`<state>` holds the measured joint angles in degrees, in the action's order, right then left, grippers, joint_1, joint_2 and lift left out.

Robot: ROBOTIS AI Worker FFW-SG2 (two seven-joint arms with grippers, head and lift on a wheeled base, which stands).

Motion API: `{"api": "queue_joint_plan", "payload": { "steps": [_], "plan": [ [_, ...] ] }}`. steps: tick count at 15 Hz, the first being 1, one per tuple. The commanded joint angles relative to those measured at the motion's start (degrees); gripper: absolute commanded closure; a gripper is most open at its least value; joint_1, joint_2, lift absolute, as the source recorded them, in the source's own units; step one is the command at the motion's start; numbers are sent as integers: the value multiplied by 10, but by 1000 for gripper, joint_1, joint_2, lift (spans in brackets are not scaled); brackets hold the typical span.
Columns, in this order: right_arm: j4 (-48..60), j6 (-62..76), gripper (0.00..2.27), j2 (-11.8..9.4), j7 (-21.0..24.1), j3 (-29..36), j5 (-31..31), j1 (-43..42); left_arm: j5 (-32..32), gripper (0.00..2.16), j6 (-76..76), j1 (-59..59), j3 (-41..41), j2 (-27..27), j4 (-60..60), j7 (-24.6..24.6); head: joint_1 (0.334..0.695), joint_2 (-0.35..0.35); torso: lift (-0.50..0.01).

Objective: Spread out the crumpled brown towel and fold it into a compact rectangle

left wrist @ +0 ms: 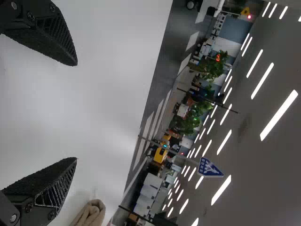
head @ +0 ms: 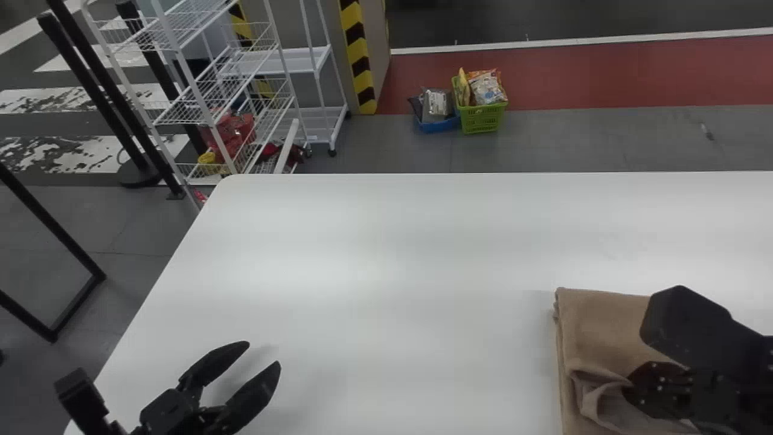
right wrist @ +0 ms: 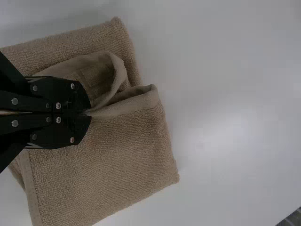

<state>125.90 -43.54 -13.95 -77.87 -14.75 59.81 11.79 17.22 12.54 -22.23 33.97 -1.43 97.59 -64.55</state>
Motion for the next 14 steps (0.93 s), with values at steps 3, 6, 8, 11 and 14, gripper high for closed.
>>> {"api": "queue_joint_plan", "payload": {
  "steps": [3, 6, 8, 11, 14],
  "plan": [
    [-58, -2, 1420, 61, -5, -56, 5, -52, 0, 100, -1, 0, -1, -2, -1, -2, 695, 300, -127],
    [-114, -4, 1420, 103, -5, -81, 10, -86, -1, 100, -1, 0, -13, 1, 0, -8, 695, 350, -127],
    [-123, -4, 1420, 122, -5, -93, 10, -92, -1, 100, -1, -2, -28, 4, 1, -6, 695, 350, -127],
    [-123, -11, 1420, 132, -5, -97, 11, -99, -2, 100, -1, -10, -55, 6, 11, 0, 695, 350, -127],
    [-100, -35, 1420, 127, -5, -92, 9, -99, -11, 100, -1, -13, -66, 6, 20, -1, 695, 350, -127]
  ]
}}
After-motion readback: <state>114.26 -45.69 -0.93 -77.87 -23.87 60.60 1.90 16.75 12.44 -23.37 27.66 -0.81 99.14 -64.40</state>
